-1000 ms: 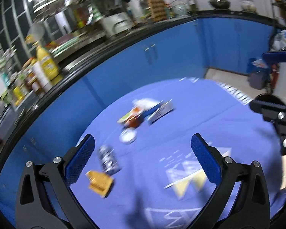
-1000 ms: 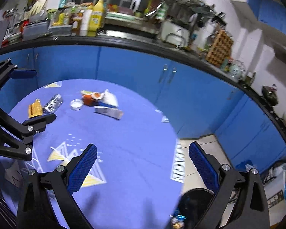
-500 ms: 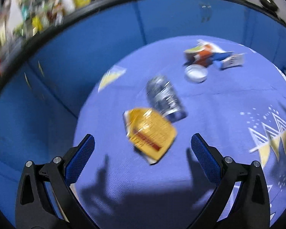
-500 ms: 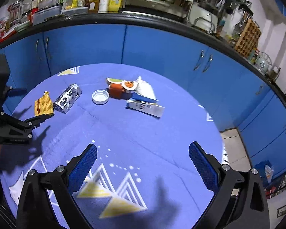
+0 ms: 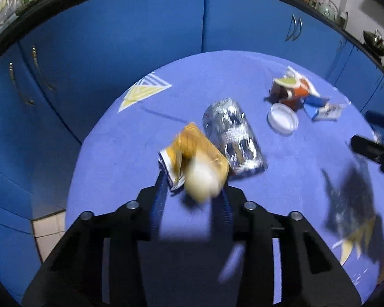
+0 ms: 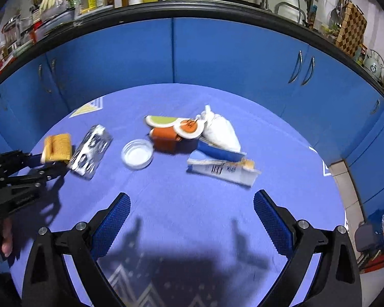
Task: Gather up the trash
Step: 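Grasp the yellow wrapper with the left tool while the right grasps the blue-white box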
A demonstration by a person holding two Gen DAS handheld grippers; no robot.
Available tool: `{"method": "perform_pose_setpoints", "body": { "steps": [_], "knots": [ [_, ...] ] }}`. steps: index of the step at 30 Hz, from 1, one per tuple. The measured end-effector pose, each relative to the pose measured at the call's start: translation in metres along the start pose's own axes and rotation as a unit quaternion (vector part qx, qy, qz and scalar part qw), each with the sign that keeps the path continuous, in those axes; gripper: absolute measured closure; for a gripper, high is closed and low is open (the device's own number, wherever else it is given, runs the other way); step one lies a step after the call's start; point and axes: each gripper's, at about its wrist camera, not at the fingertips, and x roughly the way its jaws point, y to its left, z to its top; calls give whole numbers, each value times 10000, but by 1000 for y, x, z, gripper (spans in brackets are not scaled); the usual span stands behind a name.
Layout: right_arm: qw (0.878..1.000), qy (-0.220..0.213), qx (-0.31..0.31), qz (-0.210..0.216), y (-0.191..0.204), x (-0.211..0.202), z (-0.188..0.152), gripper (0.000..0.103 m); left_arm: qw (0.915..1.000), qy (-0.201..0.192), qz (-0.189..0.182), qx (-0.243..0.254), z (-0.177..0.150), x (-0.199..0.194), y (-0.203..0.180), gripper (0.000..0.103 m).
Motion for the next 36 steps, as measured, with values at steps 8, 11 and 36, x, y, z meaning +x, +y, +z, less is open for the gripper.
{"method": "perform_pose_setpoints", "body": {
  "steps": [8, 11, 36],
  "knots": [
    [9991, 129, 380, -130, -26, 43, 21, 9, 9998, -206, -5, -21, 24, 3, 1, 68],
    [9982, 201, 525, -185, -36, 56, 26, 9, 9998, -216, -1, -9, 27, 5, 0, 68],
    [9995, -204, -125, -201, -15, -33, -17, 26, 9987, -430, -176, 190, 27, -25, -23, 74]
  ]
}}
